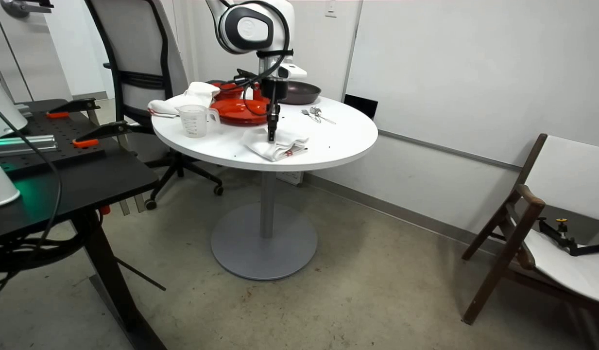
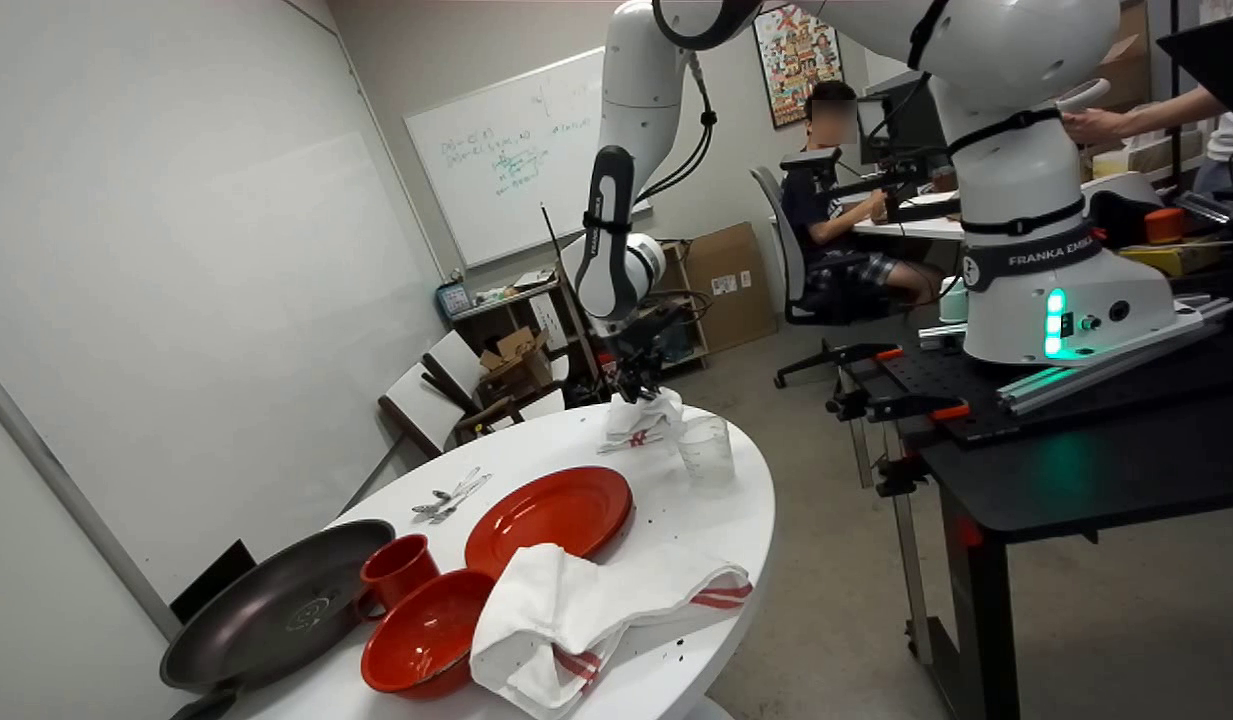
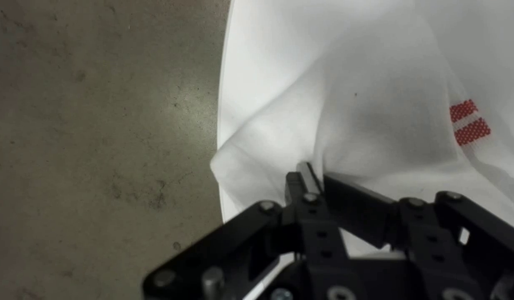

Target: Use the towel on the right to wipe the countertop

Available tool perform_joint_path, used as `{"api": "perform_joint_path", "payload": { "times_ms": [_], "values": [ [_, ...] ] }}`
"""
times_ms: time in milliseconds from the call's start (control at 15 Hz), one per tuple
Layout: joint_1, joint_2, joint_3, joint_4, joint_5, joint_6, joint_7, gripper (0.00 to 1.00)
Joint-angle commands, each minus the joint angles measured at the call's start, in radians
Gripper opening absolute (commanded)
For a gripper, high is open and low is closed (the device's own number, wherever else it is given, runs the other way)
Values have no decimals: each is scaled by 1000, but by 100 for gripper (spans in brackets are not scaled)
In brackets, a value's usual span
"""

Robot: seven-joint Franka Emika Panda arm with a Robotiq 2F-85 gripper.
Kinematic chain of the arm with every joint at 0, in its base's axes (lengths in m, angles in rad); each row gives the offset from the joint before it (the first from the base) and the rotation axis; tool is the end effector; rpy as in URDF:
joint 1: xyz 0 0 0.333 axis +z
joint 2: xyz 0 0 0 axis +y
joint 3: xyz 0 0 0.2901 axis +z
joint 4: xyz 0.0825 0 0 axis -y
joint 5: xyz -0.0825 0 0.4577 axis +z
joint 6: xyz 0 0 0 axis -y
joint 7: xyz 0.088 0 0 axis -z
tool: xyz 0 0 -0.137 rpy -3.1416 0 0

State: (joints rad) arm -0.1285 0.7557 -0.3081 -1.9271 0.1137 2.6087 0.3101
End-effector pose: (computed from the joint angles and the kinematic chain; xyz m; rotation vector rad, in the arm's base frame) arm 0.5573 -0.2852 -0.0068 2.7689 -1.1229 -0.0642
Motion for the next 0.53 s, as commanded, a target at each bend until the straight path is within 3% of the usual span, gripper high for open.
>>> {"api": "perform_joint_path", "payload": {
  "times_ms": [0, 467],
  "values": [
    [12, -13, 9, -5, -14, 20, 21, 1],
    [17, -13, 78, 20, 12, 24, 10, 1]
  ]
}}
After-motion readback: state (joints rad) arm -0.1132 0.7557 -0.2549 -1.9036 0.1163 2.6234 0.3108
